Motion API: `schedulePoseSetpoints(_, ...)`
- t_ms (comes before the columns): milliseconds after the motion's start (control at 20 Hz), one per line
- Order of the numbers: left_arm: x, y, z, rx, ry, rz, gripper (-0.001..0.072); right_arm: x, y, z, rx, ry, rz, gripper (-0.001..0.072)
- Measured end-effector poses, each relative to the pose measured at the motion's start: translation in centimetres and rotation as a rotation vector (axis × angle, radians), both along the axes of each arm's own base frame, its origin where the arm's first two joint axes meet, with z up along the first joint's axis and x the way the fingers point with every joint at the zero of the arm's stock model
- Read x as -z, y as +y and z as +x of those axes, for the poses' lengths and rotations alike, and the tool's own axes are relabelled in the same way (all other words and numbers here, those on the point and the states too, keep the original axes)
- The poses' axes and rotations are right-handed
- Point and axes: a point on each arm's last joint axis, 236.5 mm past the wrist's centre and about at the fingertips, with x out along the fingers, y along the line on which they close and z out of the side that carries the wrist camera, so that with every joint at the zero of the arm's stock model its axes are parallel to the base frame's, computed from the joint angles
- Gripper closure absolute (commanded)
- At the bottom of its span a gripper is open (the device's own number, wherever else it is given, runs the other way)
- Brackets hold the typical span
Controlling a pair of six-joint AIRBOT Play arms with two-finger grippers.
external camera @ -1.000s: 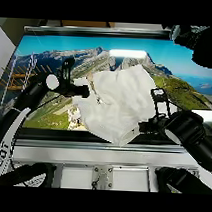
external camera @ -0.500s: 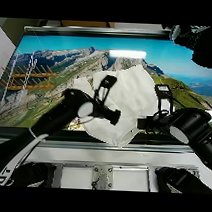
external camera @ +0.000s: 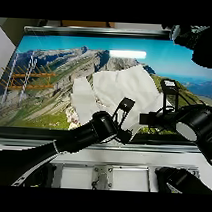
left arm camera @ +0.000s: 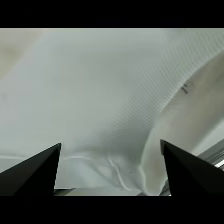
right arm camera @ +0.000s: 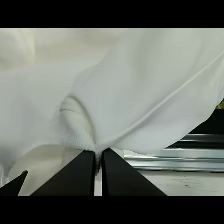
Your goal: Fold the clothes and pants, and hang the long-sleeved shirts on hangers.
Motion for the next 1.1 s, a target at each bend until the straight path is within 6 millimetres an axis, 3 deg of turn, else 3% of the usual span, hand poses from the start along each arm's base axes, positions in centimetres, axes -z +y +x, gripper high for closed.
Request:
schedulePoseSetpoints(150,1.6,0.9,-0.8,-0.015,0.036,0.073,0.0034,0.0,0.0,0.0,0.0,-0.001,0.001,0.0681)
schedulePoseSetpoints(300,3.0,2.5,-0.4,-0.045,0.033,0.167,0.0594,0.0,0.0,0.0,0.001,0.001,0.0,0.0681)
schedulePoseSetpoints(350,3.3,3.2,0.1,-0.055,0.016,0.197,0.0687,0.0,-0.1,-0.1,0.0,0.004,-0.003,0.0681)
schedulePoseSetpoints(450,2.8,4.6,1.8,-0.087,-0.024,0.239,0.0688,0.0,-0.4,-0.1,-0.01,0.013,-0.008,0.0681)
schedulePoseSetpoints(550,0.3,5.6,4.0,-0.117,-0.073,0.23,0.0688,-0.7,-1.0,0.3,-0.021,0.006,-0.009,0.0681)
schedulePoseSetpoints(600,-1.7,5.8,5.2,-0.128,-0.105,0.2,0.0688,-1.6,-1.4,0.6,-0.028,-0.007,-0.008,0.0681)
schedulePoseSetpoints(700,-7.6,5.9,7.5,-0.145,-0.194,0.095,0.0688,-4.6,-1.9,1.4,-0.048,-0.064,0.005,0.0681)
schedulePoseSetpoints(850,-19.5,5.6,9.0,-0.149,-0.368,-0.147,0.0688,-11.5,-2.0,2.3,-0.086,-0.21,0.05,0.0682)
schedulePoseSetpoints(1000,-31.0,5.6,7.5,-0.111,-0.538,-0.403,0.0688,-19.5,-1.9,2.0,-0.115,-0.392,0.129,0.0682)
schedulePoseSetpoints(1100,-37.0,5.9,5.5,-0.07,-0.623,-0.543,0.0688,-24.3,-2.0,1.2,-0.126,-0.507,0.183,0.0681)
